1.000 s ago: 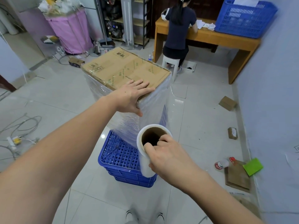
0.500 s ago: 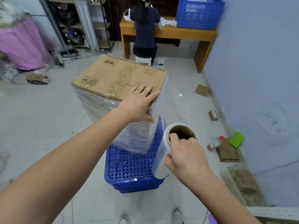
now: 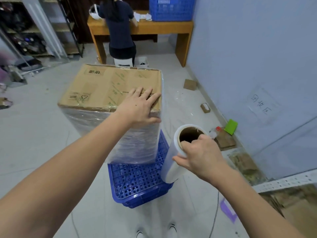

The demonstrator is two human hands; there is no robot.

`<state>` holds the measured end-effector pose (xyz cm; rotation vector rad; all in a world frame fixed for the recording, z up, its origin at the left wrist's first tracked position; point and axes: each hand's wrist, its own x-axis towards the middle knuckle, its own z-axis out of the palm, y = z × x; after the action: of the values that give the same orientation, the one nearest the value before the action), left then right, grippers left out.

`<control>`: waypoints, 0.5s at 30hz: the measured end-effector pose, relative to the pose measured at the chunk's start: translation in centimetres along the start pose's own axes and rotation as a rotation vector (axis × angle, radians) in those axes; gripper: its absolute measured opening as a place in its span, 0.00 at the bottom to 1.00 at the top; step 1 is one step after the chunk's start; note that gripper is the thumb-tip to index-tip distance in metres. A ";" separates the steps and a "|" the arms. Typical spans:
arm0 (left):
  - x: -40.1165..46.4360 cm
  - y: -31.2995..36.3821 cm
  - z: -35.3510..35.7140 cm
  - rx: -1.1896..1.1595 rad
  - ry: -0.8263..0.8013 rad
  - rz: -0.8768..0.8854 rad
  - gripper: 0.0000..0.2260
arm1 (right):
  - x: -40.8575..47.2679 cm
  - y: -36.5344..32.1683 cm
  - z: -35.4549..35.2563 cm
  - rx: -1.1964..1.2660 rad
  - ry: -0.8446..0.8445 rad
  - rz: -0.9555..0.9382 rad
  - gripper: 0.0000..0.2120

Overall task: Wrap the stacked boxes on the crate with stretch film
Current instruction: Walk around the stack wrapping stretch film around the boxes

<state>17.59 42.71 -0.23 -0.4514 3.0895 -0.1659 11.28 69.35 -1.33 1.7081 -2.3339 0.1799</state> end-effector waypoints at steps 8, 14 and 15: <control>2.8 5.1 -0.5 -0.032 -0.006 -0.200 0.48 | -0.5 -2.1 -0.9 0.097 0.011 -0.264 0.20; 2.5 5.8 0.1 -0.028 0.019 -0.224 0.47 | -1.1 -3.1 -0.8 0.143 -0.007 -0.492 0.22; 2.3 5.9 0.2 -0.031 0.028 -0.224 0.46 | -1.2 -3.3 -0.6 0.153 -0.013 -0.515 0.23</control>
<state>13.69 47.62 -1.10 -0.8031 3.0648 -0.1273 14.83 69.57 -1.17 2.3199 -1.8443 0.2533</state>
